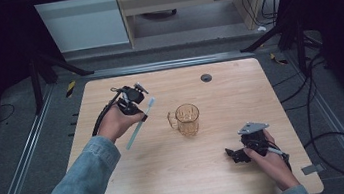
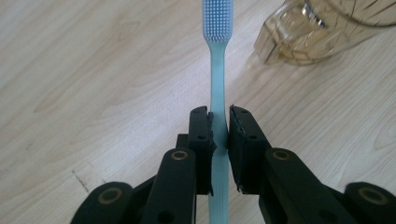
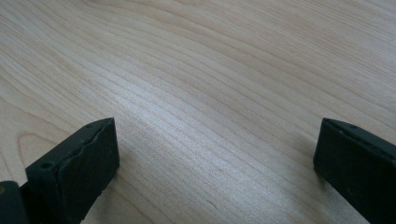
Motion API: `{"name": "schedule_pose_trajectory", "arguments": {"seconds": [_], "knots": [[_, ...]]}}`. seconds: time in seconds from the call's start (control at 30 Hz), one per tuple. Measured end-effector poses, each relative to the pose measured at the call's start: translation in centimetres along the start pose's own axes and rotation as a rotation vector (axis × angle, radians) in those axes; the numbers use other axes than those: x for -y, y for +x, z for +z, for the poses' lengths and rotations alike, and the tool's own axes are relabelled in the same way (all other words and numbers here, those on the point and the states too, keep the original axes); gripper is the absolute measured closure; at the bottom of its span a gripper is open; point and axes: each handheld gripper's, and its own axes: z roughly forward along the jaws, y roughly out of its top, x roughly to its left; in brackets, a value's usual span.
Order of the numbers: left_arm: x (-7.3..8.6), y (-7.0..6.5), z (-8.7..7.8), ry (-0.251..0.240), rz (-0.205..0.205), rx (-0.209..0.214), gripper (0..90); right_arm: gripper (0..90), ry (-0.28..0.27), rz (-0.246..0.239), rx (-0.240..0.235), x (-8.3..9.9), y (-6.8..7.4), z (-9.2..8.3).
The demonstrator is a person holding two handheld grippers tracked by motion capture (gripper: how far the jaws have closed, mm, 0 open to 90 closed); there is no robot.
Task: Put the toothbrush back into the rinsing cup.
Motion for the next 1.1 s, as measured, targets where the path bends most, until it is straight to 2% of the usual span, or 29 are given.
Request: {"name": "schedule_pose_trajectory", "arguments": {"seconds": [0.1,0.33,0.6,0.9,1.1], "knots": [[-0.9,-0.3,-0.7,-0.032,-0.003,0.006,79.1,0.5,0.0,0.0,-0.001,0.0,0.0,0.0],[-2.0,-0.8,-1.3,-0.078,0.007,0.009,79.1,0.5,-0.001,-0.003,0.0,0.0,0.0,0.0],[-2.6,-1.0,-1.1,-0.108,-0.004,0.014,79.1,0.5,-0.002,-0.009,-0.008,0.0,0.0,0.0],[-3.4,-1.7,-1.0,-0.128,0.006,0.014,79.1,0.5,-0.001,-0.007,-0.008,0.0,0.0,0.0],[-4.0,-2.1,-1.2,-0.166,0.006,0.012,79.2,0.5,0.0,-0.01,-0.011,0.1,0.0,-0.1]]}}
